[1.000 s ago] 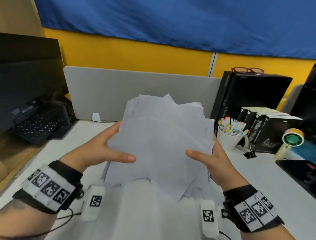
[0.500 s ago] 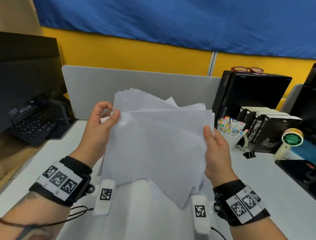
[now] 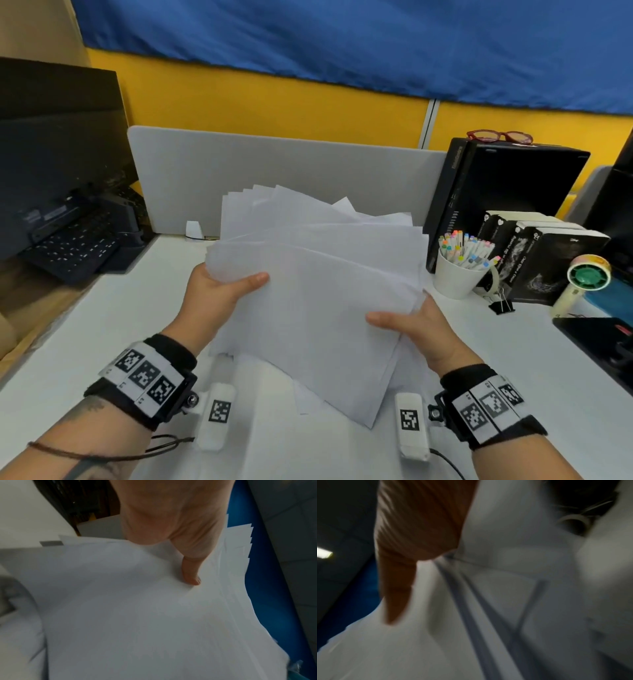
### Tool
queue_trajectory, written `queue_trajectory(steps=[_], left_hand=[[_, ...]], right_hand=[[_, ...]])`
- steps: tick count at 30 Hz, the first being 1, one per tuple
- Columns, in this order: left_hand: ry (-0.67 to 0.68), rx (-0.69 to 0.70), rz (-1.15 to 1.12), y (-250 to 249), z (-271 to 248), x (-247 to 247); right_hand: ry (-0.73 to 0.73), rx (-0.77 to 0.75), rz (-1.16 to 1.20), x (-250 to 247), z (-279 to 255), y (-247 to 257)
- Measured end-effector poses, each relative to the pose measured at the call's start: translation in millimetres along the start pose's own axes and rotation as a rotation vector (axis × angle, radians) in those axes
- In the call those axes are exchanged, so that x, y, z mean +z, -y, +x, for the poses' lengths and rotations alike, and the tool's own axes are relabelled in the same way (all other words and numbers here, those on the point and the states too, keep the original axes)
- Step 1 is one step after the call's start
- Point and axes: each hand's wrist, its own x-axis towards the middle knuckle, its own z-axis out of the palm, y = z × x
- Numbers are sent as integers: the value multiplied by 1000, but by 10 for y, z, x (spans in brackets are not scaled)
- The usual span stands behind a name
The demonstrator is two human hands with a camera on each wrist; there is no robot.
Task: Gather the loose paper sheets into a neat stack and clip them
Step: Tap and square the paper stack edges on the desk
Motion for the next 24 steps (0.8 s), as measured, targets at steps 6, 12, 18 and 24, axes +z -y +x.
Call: queue_trajectory(steps=[6, 12, 18, 24], left_hand=[[-138, 151, -88, -211, -136, 48], [135, 192, 44, -206, -230, -146], [346, -143, 70, 295, -270, -463], [236, 57, 129, 36, -193, -359]], right_hand=[[-168, -127, -157, 194, -36, 117], [-101, -85, -90, 276, -181, 115], [26, 122, 147, 205, -192, -148], [-219, -29, 72, 248, -99, -78]])
